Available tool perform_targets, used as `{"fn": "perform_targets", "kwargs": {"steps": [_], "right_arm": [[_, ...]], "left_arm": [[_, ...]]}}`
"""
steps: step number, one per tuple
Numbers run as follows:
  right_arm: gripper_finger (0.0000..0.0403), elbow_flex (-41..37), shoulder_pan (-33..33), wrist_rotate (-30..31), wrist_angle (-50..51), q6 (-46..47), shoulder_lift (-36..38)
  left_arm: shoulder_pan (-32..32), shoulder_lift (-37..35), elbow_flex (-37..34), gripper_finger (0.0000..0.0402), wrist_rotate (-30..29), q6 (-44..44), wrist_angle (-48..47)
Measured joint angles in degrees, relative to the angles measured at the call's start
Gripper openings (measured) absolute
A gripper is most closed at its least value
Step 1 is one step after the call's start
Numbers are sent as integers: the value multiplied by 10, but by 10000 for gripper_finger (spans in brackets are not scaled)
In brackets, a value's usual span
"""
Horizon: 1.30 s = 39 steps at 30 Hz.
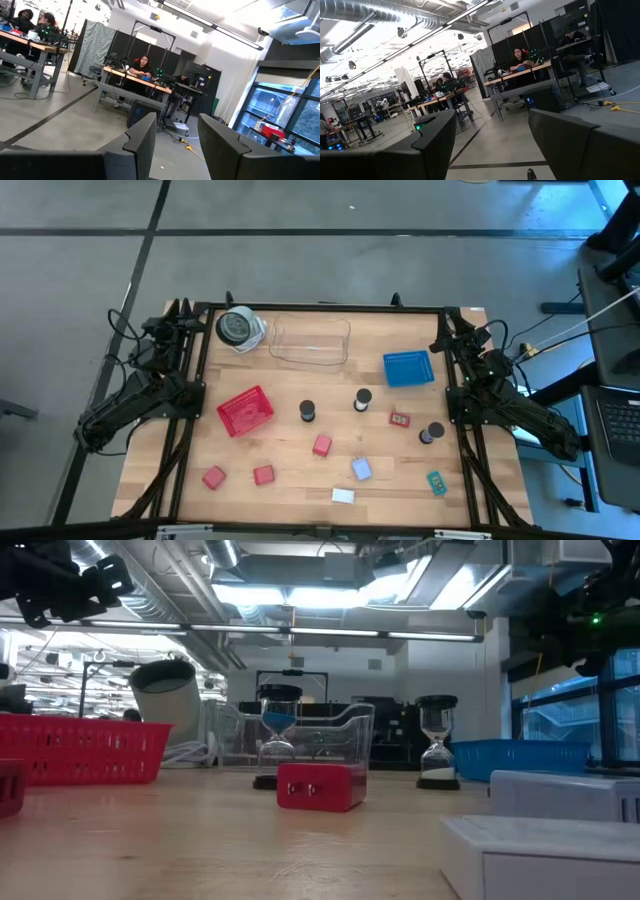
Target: Pick & Place Office items
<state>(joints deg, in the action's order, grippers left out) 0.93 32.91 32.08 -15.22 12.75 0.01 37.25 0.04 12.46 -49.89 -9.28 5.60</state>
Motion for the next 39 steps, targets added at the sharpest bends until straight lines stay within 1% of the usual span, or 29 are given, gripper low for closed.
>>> {"fn": "perform_targets", "kwargs": {"steps": [12, 17, 24, 26, 28, 31, 33, 34, 36, 39], "right_arm": [[253, 0, 0, 0, 0, 0, 0], [253, 0, 0, 0, 0, 0, 0], [253, 0, 0, 0, 0, 0, 0], [253, 0, 0, 0, -2, 1, 0], [253, 0, 0, 0, -2, 1, 0], [253, 0, 0, 0, -13, 3, 0], [253, 0, 0, 2, -26, 3, 0], [253, 0, 0, 1, -27, 8, 0], [253, 0, 0, 8, -26, 18, 0], [253, 0, 0, 82, -26, 43, 0]], "left_arm": [[0, 0, 0, 143, 1, 0, 2], [0, 0, 0, 143, 6, -20, 6], [0, 0, 0, 143, 12, -21, 6], [0, 0, 0, 143, 49, -15, 6], [0, 5, 0, 143, 109, 8, 19], [0, 28, 0, 143, 200, 47, 66], [0, 53, 0, 143, 245, 72, 100], [0, 67, 0, 143, 258, 83, 113], [0, 101, 8, 143, 268, 97, 114], [0, 159, 23, 143, 269, 101, 109]]}}
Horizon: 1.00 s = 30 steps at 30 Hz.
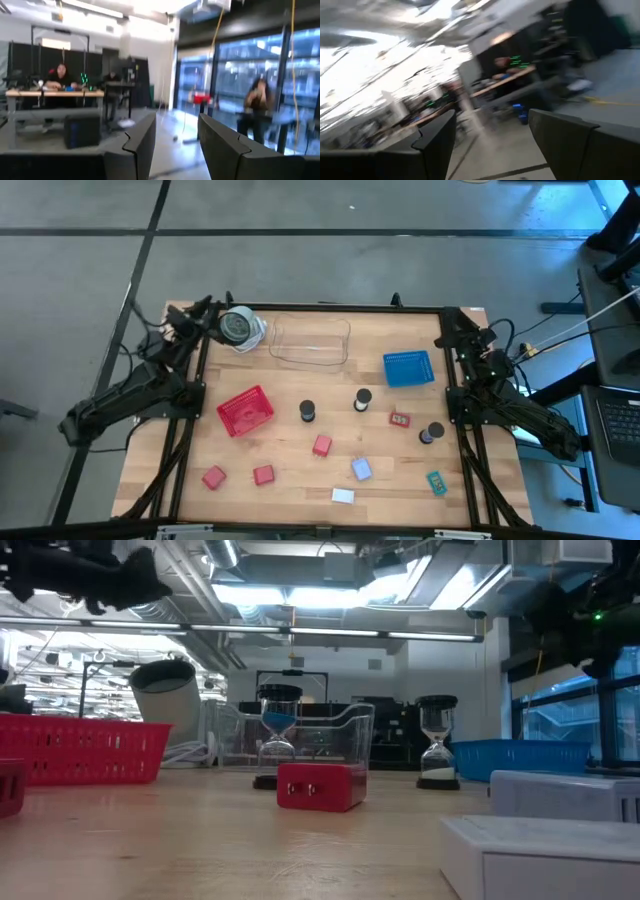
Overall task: Pick & Place Office items
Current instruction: Put the red digital timer into the blue bin
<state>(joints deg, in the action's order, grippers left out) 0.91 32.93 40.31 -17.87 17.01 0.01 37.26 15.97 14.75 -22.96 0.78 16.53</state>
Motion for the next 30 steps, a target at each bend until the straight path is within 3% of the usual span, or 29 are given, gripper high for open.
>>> {"fn": "perform_targets", "kwargs": {"steps": [3, 5, 10, 15, 21, 25, 30], "right_arm": [[253, 0, 0, 51, 4, 3, 0], [253, 0, 0, 44, 8, -16, 0], [253, 0, 0, -112, 17, 8, -3], [253, 0, 0, -252, 16, 68, -24], [254, 11, 0, -290, 12, 79, -47], [271, 90, 0, -323, 146, 80, -87], [318, 219, 0, -373, 365, 105, -199]], "left_arm": [[0, 59, 12, 143, 18, 0, -1], [0, 94, 18, 143, 39, 0, -1], [0, 165, 27, 144, 96, 1, -1], [0, 197, 28, 158, 105, 27, 20], [0, 200, 28, 191, 103, 32, 49], [0, 200, 28, 207, 71, 26, 57], [0, 200, 28, 214, 34, 14, 56]]}}
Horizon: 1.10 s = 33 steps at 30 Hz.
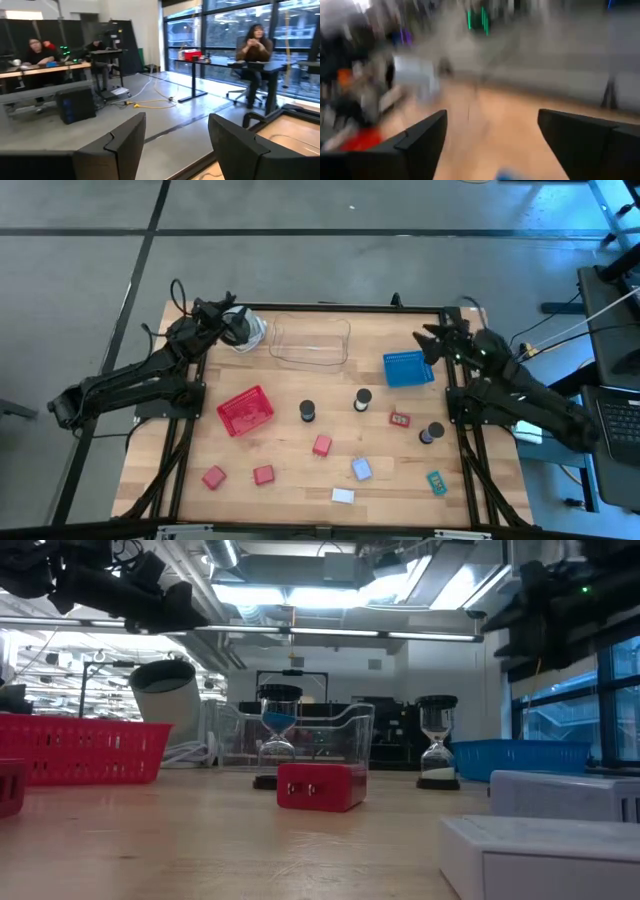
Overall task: Pick & Place Office items
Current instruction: Put the red digital timer into the blue bin
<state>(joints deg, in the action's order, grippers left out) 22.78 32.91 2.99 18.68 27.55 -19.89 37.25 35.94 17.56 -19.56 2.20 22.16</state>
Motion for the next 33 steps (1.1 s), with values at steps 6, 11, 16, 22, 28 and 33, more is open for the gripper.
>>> {"fn": "perform_targets", "kwargs": {"steps": [6, 11, 16, 22, 28, 33], "right_arm": [[347, 72, -22, -170, 177, 7, -164], [333, 74, -68, -207, 178, -71, -260], [315, 74, -125, -245, 180, -72, -302], [307, 74, -207, -231, 191, -12, -336], [315, 74, -264, -173, 177, -24, -392], [315, 74, -313, -161, 163, -41, -440]], "left_arm": [[0, 0, 0, 212, -22, -10, 2], [0, 0, 0, 211, -35, -12, 4], [0, 0, 0, 210, -35, -10, 4], [0, 0, 0, 210, -50, -13, 3], [0, 0, 0, 210, -50, -14, 3], [0, 0, 0, 210, -60, -14, 3]]}}
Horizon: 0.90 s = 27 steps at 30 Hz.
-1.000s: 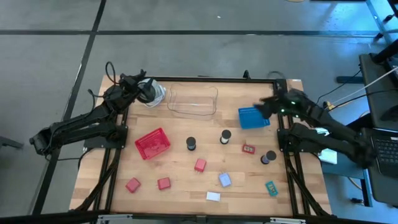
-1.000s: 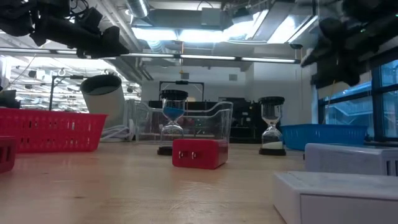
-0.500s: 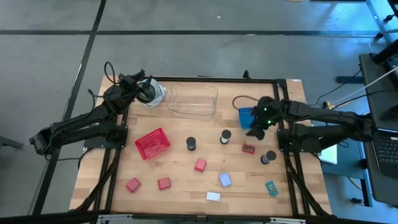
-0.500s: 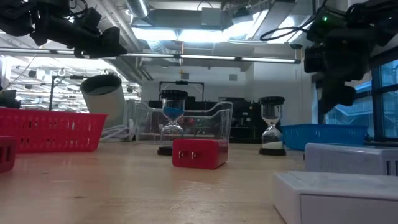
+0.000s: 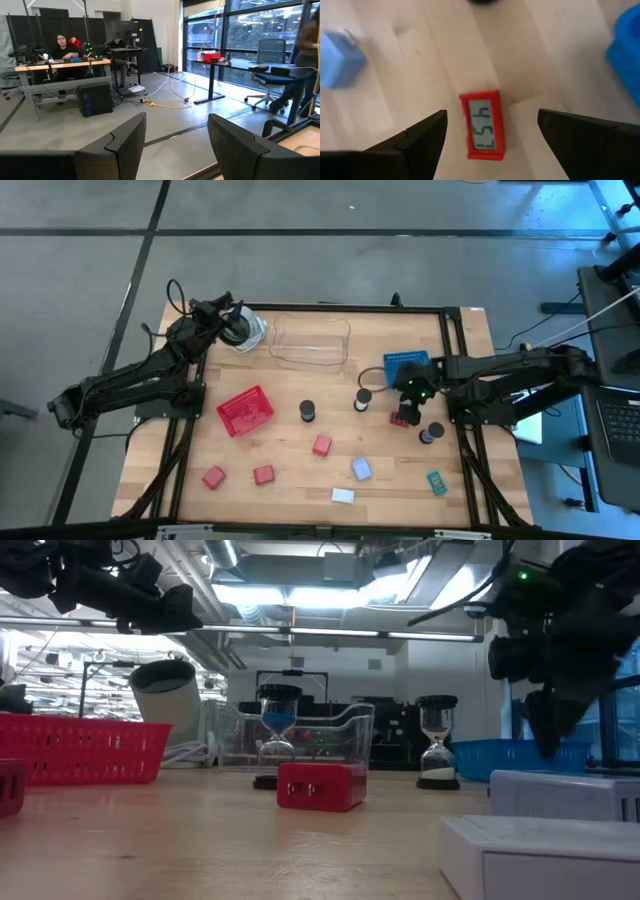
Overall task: Pick & Place Office items
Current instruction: Put the red digital timer into the blue bin
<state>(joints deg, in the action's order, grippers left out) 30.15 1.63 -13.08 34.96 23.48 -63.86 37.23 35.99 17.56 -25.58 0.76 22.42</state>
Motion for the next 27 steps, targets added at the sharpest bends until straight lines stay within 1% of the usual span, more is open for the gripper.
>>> {"fn": "perform_targets", "kwargs": {"steps": [7, 11, 13, 17, 22, 25, 27], "right_arm": [[316, 0, -65, 29, -7, -19, -48], [316, 0, -96, 73, -15, -19, -66], [316, 0, -106, 84, -22, -19, -76], [316, 0, -122, 88, -42, -20, -98], [315, 3, -138, 121, -47, -21, -126], [307, 3, -148, 141, -46, -20, -133], [293, 2, -155, 158, -46, -16, -134]], "left_arm": [[0, 0, 0, 209, -3, -17, -1], [0, 0, 0, 211, -3, -21, -1], [0, 0, 0, 212, -3, -22, -1], [0, 0, 0, 210, -3, -33, -2], [0, 0, 0, 210, -3, -32, -5], [0, 0, 0, 212, -1, -32, -5], [0, 0, 0, 211, 5, -33, -5]]}}
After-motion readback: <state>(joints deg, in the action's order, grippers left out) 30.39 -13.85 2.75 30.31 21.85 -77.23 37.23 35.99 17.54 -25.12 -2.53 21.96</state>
